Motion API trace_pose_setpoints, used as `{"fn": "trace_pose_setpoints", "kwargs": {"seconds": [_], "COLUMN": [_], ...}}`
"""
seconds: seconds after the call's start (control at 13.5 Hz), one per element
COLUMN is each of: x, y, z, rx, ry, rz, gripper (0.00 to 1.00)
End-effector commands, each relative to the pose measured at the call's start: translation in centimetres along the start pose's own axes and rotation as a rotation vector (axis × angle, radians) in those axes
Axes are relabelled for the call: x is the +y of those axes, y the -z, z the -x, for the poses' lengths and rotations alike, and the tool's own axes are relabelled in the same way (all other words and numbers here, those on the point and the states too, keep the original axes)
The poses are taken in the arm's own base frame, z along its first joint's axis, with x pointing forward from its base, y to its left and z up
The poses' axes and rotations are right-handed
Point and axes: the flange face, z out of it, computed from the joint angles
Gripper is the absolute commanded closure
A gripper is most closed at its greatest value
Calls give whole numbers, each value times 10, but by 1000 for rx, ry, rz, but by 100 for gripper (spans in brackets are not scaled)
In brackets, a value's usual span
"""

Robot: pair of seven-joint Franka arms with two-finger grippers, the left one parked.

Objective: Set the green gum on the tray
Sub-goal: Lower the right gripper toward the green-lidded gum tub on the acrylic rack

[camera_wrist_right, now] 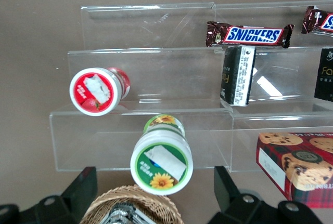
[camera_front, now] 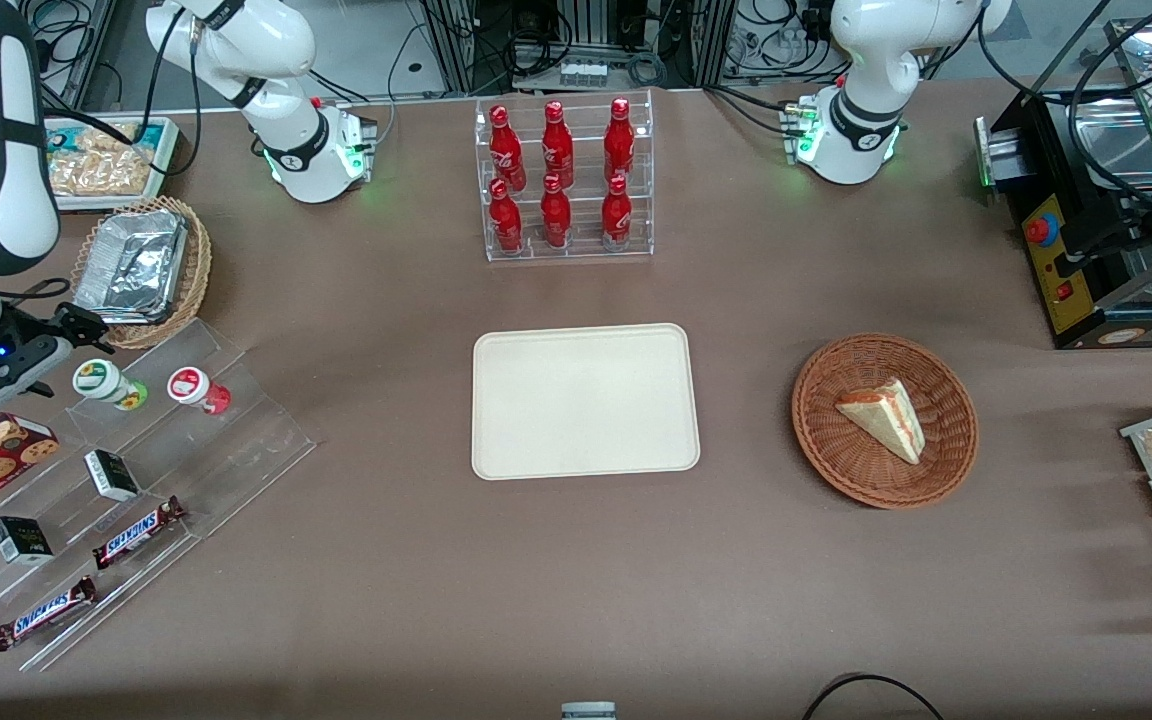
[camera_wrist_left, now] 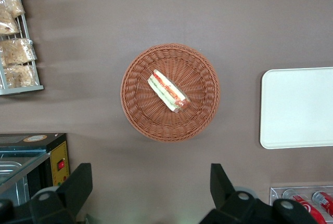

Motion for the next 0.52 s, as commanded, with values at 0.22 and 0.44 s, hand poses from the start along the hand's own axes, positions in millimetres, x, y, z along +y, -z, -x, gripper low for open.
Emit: {"fn": "trace_pose_setpoints", "kwargs": {"seconds": [0.22, 0.44], "x": [-4, -6], "y": [-27, -35], "z": [10, 12], "rx": [28, 38], "ry": [21, 37], "rz": [34, 51], "gripper": [0, 6]}}
